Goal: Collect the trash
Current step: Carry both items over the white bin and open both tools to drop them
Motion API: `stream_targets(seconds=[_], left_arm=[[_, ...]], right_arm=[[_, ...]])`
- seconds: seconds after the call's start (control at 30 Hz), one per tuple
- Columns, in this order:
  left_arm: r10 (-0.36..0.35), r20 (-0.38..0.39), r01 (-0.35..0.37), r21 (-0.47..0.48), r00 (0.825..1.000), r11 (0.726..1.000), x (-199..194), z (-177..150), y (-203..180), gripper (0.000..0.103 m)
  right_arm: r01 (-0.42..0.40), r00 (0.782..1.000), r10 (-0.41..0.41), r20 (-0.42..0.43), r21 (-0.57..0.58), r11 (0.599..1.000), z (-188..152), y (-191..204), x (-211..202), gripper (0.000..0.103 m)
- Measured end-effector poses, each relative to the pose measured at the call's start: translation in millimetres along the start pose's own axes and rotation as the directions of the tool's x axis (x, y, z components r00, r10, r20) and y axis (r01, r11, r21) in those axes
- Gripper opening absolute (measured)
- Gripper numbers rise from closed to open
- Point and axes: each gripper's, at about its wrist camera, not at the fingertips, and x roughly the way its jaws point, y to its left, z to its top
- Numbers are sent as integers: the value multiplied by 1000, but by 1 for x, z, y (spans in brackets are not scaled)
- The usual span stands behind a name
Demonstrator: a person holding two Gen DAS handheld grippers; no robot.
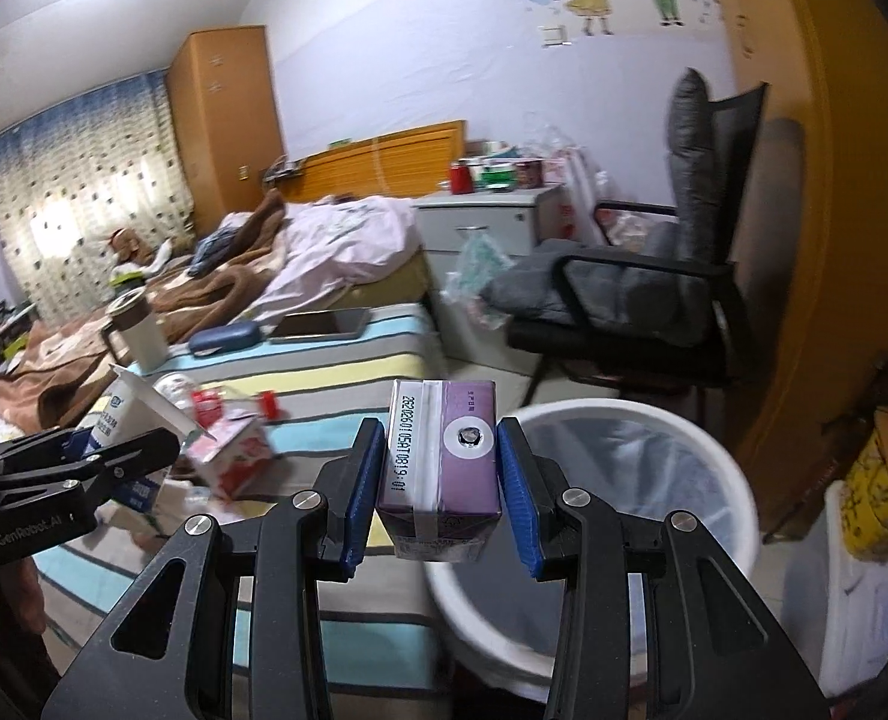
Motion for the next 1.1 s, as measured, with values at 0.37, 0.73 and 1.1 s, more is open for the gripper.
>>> stream_targets(seconds=[0.37,0.73,1.1], left_arm=[[-152,-67,157,81,986,984,53,15,-78,50],[-175,-159,194,113,972,974,96,5,-115,50],[-101,-133,117,115,986,987,98,6,-111,65]], right_arm=[[114,993,-113,-40,40,993,-7,-53,-1,41],[161,980,-155,-121,43,986,-19,-86,14,41],[156,979,-150,-138,41,987,-22,-94,18,43]])
